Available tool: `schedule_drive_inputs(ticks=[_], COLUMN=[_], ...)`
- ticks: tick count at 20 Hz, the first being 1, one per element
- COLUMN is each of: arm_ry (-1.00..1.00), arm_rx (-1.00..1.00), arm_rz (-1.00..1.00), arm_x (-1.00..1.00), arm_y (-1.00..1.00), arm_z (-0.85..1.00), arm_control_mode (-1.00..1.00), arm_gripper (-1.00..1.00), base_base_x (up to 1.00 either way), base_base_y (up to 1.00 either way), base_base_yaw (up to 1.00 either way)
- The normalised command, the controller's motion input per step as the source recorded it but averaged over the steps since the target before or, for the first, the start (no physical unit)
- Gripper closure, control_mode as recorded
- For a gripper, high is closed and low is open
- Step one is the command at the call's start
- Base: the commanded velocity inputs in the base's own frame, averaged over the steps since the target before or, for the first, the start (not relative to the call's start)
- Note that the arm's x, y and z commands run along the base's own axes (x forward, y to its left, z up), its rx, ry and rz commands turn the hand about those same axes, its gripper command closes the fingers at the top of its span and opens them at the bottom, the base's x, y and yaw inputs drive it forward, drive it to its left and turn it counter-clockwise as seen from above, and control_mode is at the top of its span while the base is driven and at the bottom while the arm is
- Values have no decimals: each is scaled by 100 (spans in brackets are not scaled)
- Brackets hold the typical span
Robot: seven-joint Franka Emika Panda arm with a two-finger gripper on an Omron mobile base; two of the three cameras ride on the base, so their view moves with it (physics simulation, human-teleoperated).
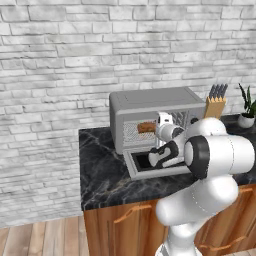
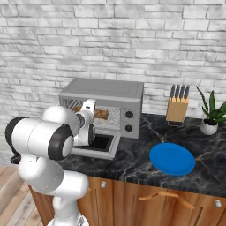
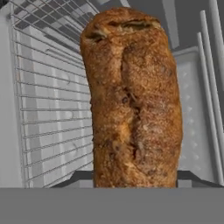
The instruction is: Pull the toaster oven rack outwards. Pick up the baguette from the plate and place it on the toaster oven rack. Close the toaster oven door fully and set the temperature to the lowest setting.
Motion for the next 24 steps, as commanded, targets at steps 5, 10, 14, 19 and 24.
schedule_drive_inputs(ticks=[5,10,14,19,24], arm_ry=[0,0,9,14,25], arm_rx=[0,0,-1,-5,-9], arm_rz=[2,4,8,11,3], arm_x=[7,0,0,-1,-14], arm_y=[3,0,1,1,0], arm_z=[18,40,53,58,57], arm_control_mode=[-100,-100,-100,-100,-100], arm_gripper=[-100,-100,-100,-100,-100], base_base_x=[0,0,0,0,0], base_base_y=[0,0,0,0,0], base_base_yaw=[0,0,0,0,0])
